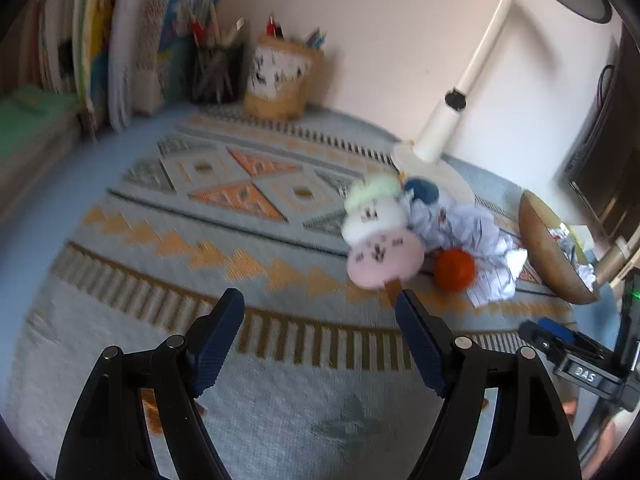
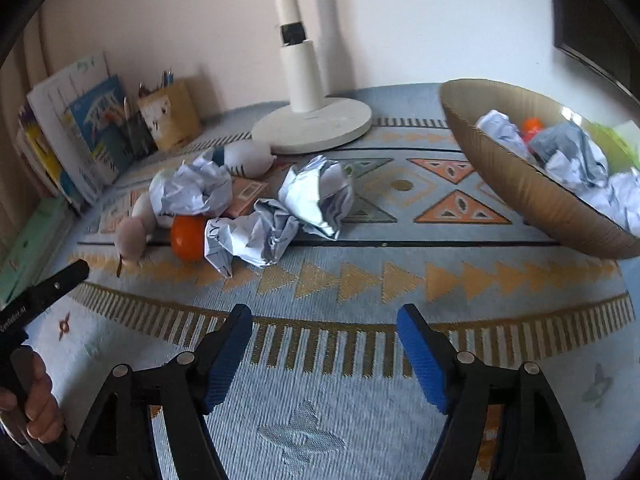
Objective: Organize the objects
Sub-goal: 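Grasp the pastel plush skewer with the left gripper while the right grasps a paper ball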
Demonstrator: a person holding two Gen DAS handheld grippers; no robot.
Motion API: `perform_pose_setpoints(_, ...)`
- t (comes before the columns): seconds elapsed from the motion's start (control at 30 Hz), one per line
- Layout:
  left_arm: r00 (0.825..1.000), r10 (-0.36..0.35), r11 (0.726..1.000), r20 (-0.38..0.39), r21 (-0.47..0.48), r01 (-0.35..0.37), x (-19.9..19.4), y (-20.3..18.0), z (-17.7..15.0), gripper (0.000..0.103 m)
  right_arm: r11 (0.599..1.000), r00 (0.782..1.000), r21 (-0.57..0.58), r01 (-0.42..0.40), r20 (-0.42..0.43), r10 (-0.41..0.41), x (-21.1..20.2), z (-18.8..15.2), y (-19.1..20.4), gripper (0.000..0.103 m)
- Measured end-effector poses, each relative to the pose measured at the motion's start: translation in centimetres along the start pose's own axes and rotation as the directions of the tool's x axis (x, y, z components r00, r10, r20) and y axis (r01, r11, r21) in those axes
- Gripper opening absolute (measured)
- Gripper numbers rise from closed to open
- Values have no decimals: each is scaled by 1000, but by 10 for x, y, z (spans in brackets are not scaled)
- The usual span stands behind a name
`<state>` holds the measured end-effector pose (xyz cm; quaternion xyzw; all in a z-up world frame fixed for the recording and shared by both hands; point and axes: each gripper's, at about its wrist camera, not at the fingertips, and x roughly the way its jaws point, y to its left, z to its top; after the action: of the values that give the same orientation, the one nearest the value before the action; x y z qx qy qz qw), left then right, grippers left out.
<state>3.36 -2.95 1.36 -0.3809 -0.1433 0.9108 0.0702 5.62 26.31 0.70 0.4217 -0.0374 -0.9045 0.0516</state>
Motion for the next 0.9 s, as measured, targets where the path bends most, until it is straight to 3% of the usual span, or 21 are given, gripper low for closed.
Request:
perform_pose_setpoints(0.07,999,-20,1000,40,16,19,-4,-1,-1,77,999,1000,-26,28,-13,-28,5,0,5,79)
perform_pose_setpoints(0.2,998,-52,998,31,19,52,-5,-2,-5,77,998,999,-28,51,18,-50,-1,-2,4,81)
perform_pose_setpoints(0.27,998,-53,998,33,23,52,-6,-4,-5,77,998,998,-15,62,30,-61,-4,-2,2,88)
perform_pose_setpoints(0.6,998,-63,997,24,47,62,-5,-10,-6,77,997,997,-8,75,29,-74,-5,0,3,88)
perform_pose_setpoints(0.7,999,-52,998,3,35,52,-2,-9,-4,77,1000,1000,20,23,-6,-23,-4,5,-2,88)
perform_pose_setpoints(0.8,1000,-1,992,1,127,1,-3,-24,2,77,968,981,159,-193,4,195,-12,27,-20,88)
perform_pose_setpoints(0.83,1000,-9,985,10,174,7,-6,-33,8,77,964,979,170,-205,15,205,-13,34,-22,88)
perform_pose_setpoints(0.9,999,-49,979,6,199,46,-5,-42,19,87,982,993,151,-115,25,113,-12,51,-21,88)
